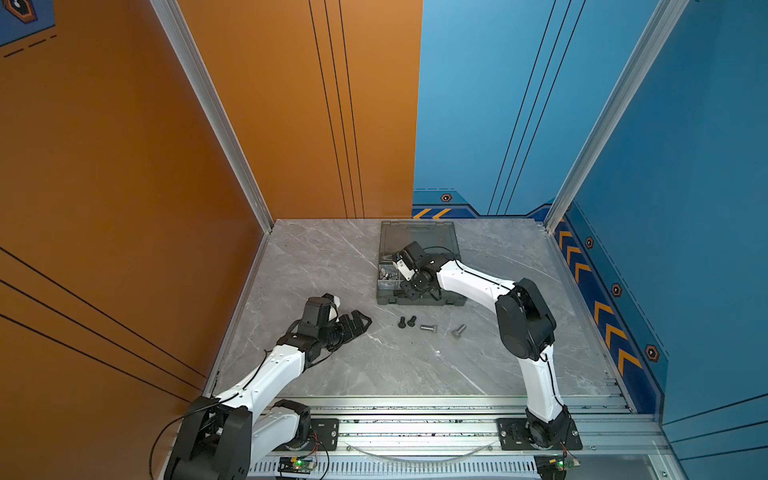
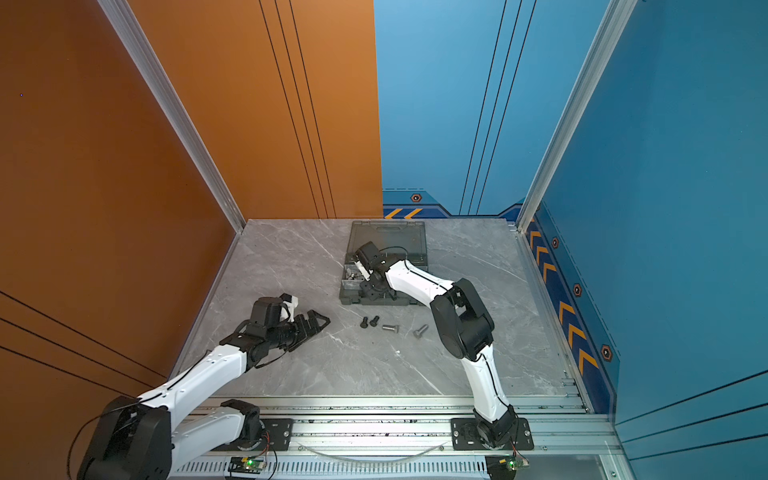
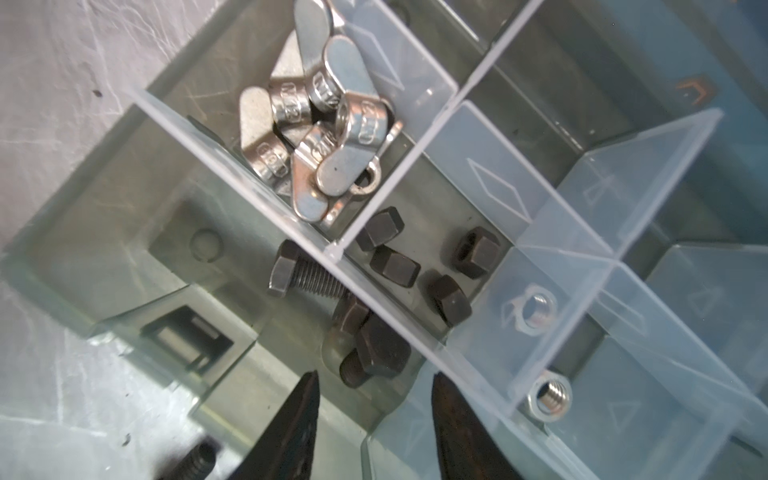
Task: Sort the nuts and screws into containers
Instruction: 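Move the open right gripper back to the remaining black bolts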
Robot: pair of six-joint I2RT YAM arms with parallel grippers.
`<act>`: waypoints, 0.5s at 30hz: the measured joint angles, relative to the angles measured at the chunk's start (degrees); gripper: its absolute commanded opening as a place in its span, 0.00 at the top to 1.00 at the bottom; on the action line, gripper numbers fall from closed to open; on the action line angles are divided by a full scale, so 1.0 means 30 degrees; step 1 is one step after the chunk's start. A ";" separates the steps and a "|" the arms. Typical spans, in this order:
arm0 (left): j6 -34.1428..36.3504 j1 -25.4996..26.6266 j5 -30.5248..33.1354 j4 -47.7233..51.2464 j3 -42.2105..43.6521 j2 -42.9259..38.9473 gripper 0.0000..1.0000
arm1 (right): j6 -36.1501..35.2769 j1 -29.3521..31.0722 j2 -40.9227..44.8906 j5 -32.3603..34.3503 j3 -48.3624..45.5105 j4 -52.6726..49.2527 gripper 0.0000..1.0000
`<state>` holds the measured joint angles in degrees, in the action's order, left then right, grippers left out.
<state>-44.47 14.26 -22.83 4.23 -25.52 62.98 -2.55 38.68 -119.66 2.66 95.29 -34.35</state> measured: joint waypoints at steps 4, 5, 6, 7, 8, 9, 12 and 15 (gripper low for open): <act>0.0000 0.0000 0.0000 -0.0007 0.0000 0.0124 0.02 | 0.0474 0.0000 0.1945 -0.0525 -0.1086 0.0168 0.51; 0.0000 0.0000 0.0000 -0.0015 0.0000 0.0175 0.02 | 0.0641 0.0000 0.2390 -0.0765 -0.1333 0.0248 0.51; 0.0000 0.0000 -0.0007 -0.0007 0.0000 0.0255 0.02 | 0.0882 0.0007 0.2885 -0.1064 -0.1632 0.0321 0.50; 0.0000 0.0000 -0.0007 -0.0015 0.0000 0.0313 0.02 | 0.1064 0.0022 0.3228 -0.1355 -0.1851 0.0372 0.50; 0.0000 0.0000 -0.0007 -0.0022 0.0000 0.0386 0.02 | 0.1392 0.0051 0.3585 -0.1654 -0.2164 0.0546 0.50; 0.0000 0.0000 -0.0007 -0.0036 0.0000 0.0474 0.02 | 0.1719 0.0087 0.3854 -0.1953 -0.2477 0.0750 0.50; 0.0000 0.0000 -0.0007 -0.0080 0.0000 0.0656 0.02 | 0.3016 0.0277 0.4328 -0.2710 -0.3701 0.1333 0.49; 0.0000 0.0000 -0.0007 -0.0080 0.0000 0.0765 0.02 | 0.4408 0.0787 0.4350 -0.3038 -0.4801 0.1661 0.49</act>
<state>-44.47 14.26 -22.85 3.99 -25.52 65.28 10.68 41.04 -106.61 -6.46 80.88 -29.36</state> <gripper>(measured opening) 0.976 0.505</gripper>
